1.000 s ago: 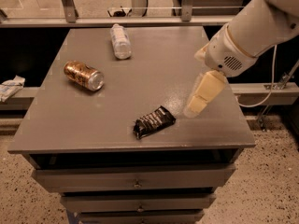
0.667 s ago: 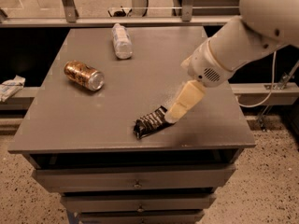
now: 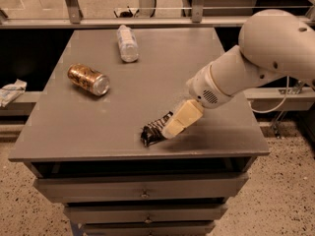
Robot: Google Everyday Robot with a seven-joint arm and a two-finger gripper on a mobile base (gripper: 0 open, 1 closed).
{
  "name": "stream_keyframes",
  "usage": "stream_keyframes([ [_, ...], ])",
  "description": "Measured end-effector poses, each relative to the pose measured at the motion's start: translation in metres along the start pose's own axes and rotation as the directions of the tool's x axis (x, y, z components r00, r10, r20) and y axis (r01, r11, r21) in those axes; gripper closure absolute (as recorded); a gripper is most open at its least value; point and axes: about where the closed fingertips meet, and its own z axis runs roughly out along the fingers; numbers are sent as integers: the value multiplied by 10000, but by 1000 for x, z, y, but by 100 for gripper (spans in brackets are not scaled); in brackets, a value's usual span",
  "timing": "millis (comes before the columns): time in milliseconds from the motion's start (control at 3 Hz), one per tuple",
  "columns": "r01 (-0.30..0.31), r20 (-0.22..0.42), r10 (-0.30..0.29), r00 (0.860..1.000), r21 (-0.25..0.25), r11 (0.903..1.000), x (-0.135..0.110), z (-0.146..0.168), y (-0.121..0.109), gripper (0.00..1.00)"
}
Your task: Pick rxbar chocolate
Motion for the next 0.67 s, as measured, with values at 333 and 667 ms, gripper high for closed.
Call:
stream_keyframes([
  [333, -603, 116, 604, 9981, -81, 9981, 12, 10, 4, 3],
  [667, -915, 146, 918, 9957, -159, 9957, 18, 14, 9, 34],
])
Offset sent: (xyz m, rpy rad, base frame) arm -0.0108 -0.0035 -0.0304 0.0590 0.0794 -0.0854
